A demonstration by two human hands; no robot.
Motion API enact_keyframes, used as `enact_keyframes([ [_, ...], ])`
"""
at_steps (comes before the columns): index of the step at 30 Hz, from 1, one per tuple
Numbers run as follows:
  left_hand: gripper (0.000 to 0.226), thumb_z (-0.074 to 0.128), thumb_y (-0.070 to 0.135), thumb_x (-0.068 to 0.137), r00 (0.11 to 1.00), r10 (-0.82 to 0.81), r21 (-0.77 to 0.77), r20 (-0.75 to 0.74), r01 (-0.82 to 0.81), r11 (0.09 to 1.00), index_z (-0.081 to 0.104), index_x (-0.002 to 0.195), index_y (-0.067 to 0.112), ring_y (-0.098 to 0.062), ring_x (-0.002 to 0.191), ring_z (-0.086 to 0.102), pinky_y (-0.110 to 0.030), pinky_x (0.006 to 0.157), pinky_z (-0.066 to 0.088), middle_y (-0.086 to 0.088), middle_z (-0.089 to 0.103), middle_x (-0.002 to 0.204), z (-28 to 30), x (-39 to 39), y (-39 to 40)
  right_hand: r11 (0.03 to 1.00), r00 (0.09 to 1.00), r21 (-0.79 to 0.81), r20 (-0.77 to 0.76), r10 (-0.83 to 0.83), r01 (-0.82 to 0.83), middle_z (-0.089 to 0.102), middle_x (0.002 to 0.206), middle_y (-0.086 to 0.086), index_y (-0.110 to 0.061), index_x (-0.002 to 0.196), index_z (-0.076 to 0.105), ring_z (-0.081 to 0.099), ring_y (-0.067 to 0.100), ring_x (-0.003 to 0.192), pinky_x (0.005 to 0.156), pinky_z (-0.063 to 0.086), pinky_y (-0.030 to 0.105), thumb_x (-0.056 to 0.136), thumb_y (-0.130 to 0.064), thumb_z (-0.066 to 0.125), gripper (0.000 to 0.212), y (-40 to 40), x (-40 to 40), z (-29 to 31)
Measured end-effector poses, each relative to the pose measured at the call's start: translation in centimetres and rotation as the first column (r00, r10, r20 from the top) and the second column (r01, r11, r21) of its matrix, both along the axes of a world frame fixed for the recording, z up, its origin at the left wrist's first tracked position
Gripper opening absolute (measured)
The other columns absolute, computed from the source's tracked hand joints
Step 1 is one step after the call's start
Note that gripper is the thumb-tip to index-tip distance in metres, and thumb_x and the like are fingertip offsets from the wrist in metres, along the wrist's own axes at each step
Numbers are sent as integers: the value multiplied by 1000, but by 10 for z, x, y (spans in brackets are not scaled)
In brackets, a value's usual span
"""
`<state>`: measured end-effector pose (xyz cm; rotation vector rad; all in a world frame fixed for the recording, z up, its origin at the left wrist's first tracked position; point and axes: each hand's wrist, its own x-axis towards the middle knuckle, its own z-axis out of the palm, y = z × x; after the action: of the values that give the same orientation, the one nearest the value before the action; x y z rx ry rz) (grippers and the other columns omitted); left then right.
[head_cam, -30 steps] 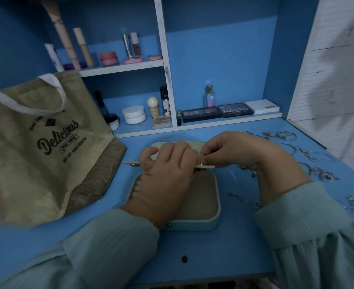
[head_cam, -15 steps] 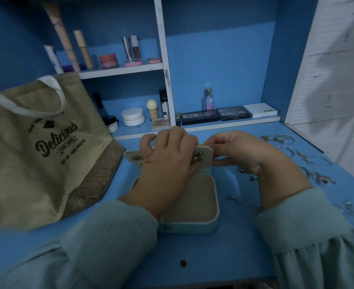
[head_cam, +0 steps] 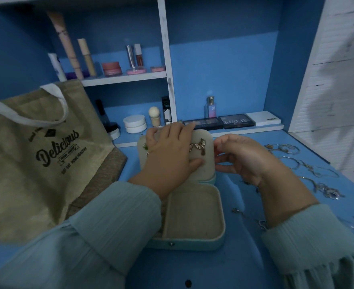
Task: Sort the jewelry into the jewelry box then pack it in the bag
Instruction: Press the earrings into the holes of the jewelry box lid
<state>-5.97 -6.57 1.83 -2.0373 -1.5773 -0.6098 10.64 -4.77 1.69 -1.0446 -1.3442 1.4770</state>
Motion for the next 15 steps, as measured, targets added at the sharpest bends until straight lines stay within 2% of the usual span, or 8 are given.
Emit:
enact_keyframes([
  [3, 89, 55, 63, 77, 999, 12, -197, 47, -3, 980, 13, 147, 29, -16, 135, 21, -40, 108, 6, 6, 28, 144, 0, -3, 11, 999, 999, 35, 29, -35, 34, 63, 78, 6, -11, 88, 59, 59, 17, 72, 74, 54, 32, 88, 1, 52, 13, 3, -3, -6],
  [6, 93, 57, 61, 78, 986, -5, -331, 169, 62, 941, 5, 148, 30, -14, 140, 11, -42, 112, 8, 5, 18, 151, -2, -6, 19, 996, 997, 32, 13, -79, 79, 67, 77, 5, -8, 91, 61, 63, 16, 70, 71, 56, 28, 87, 4, 54, 15, 6, -6, -11],
  [8, 96, 59, 59, 79, 971, 24, -425, 237, 81, 901, -1, 148, 30, -16, 143, 2, -42, 114, 6, 5, 3, 156, -3, -8, 20, 993, 993, 10, -11, -121, 121, 69, 72, 3, -9, 86, 63, 64, 14, 66, 66, 56, 24, 86, 7, 54, 18, 8, -8, -14],
  [10, 98, 58, 58, 79, 960, 72, -483, 271, 70, 873, -6, 148, 31, -20, 144, -3, -42, 114, 4, 5, -8, 156, -6, -10, 20, 988, 988, -16, -1, -153, 153, 68, 76, 6, -7, 89, 65, 64, 15, 67, 64, 56, 22, 86, 7, 54, 18, 10, -9, -18],
  [13, 96, 54, 60, 82, 946, 159, -505, 284, 6, 863, -9, 148, 29, -25, 144, -2, -44, 114, 5, 0, -10, 156, -12, -19, 21, 982, 982, -63, 61, -177, 181, 67, 81, 11, 1, 97, 65, 63, 18, 70, 63, 55, 21, 86, 7, 55, 16, 16, -11, -26],
  [15, 90, 49, 57, 86, 890, 293, -566, 350, -48, 823, -6, 149, 24, -27, 144, 1, -42, 115, 8, -6, -6, 157, -14, -28, 21, 975, 978, -97, 74, -196, 202, 66, 79, 12, 3, 93, 65, 62, 18, 68, 60, 54, 19, 85, 8, 56, 13, 18, -13, -28],
])
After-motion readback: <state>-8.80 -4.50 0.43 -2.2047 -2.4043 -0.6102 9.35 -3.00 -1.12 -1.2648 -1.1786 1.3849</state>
